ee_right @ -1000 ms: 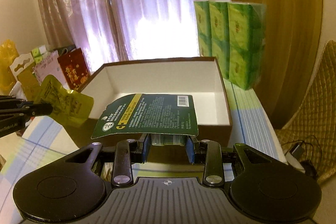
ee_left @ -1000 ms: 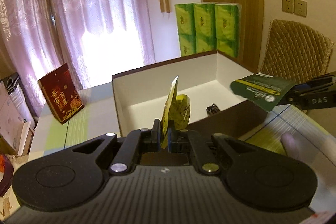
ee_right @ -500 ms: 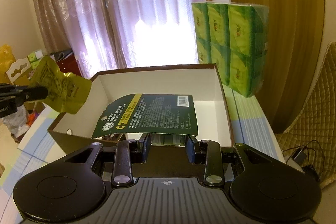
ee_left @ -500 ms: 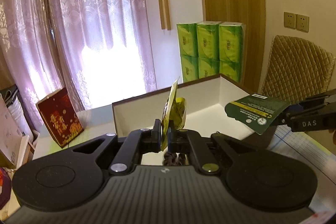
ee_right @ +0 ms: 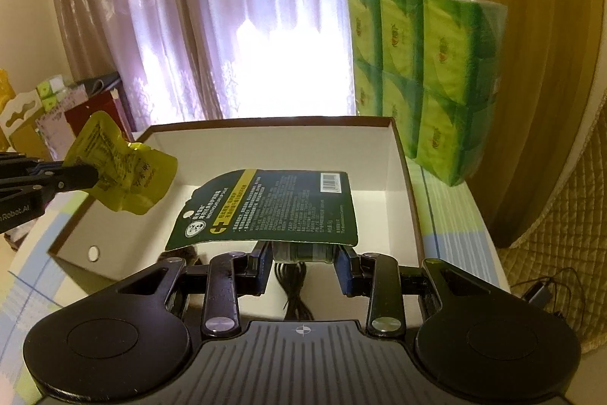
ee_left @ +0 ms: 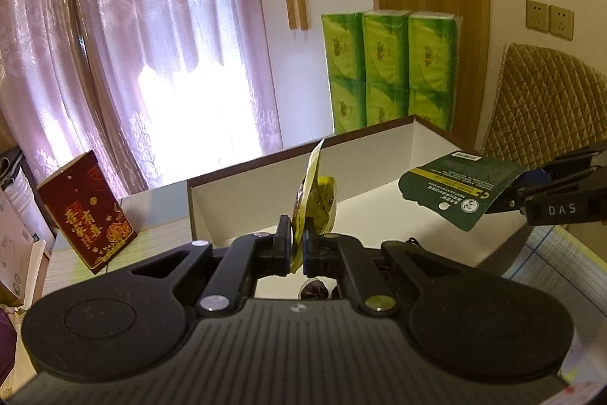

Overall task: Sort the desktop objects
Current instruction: 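Carry the yellow packet with the left tool while the right tool carries the green package over the box, then open both tools to drop the packet and package into the box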

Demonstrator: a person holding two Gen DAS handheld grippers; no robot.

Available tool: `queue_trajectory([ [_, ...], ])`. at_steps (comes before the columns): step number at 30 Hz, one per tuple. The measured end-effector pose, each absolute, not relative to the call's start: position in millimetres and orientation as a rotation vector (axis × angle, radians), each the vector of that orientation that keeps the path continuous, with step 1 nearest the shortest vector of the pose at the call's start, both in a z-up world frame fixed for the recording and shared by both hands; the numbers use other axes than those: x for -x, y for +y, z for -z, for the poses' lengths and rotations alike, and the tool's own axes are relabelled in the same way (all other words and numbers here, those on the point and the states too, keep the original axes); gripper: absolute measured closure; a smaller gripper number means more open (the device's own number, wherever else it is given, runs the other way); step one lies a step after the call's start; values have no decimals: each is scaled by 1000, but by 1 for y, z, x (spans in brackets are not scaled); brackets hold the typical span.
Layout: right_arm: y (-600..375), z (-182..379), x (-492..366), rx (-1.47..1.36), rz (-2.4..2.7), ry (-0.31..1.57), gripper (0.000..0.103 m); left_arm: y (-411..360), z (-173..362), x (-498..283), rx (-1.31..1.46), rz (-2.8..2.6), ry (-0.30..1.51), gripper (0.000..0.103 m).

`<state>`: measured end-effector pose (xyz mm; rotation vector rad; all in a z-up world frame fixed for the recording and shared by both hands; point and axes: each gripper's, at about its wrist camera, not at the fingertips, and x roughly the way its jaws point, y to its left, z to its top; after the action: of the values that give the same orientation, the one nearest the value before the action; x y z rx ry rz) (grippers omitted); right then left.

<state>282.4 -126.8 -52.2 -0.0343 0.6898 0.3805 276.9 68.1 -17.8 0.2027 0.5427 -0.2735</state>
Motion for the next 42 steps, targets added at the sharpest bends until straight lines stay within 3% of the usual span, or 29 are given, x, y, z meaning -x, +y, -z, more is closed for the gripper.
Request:
queue_trajectory([
  [24,-99,85,-368,136,-351,852,71,51,69,-387,-268,246,711,100],
  [28,-99,87,-373,136,-351,865,71,50,72,-388,-281,252,717,92],
  [30,-99,87,-373,137,-352,869,71,49,73,-386,-299,251,715,79],
  [34,-99,87,-374,135,-351,873,71,50,72,-384,-295,248,720,79],
  [40,-100,85,-373,134,-367,862,71,52,68,-382,-278,248,722,69],
  [42,-100,84,-371,132,-383,857,65,53,66,-381,-272,249,720,62],
])
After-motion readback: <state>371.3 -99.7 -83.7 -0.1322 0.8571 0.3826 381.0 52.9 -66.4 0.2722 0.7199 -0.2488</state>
